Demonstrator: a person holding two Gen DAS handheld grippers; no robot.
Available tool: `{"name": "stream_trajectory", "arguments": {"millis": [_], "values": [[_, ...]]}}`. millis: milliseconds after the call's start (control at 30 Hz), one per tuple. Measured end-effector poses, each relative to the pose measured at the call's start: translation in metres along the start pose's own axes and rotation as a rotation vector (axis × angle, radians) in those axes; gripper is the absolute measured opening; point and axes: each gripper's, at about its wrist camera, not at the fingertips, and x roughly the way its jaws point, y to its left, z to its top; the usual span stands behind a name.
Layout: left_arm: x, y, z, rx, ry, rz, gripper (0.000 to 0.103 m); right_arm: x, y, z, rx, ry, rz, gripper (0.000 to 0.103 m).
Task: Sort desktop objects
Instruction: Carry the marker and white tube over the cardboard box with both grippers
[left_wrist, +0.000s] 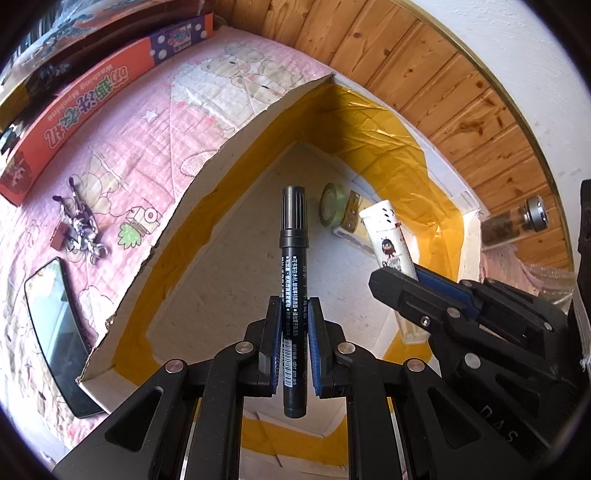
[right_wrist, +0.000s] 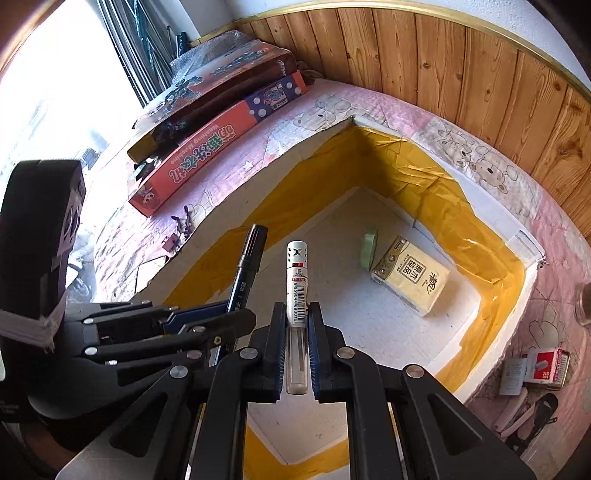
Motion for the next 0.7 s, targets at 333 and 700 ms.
{"name": "stream_trajectory", "arguments": {"millis": [333,700], "values": [[0.006,0.007,0.018,-0.03,0.038,-0.024,0.013,0.032,-0.005,0.032,0.062,0.06,0.027,0.012],[0.031,0.007,0.03,-0.02,0.1,-0.006,0.013,0.074,-0.015,0.062,0.116,0.14,0.006,0.012]]}}
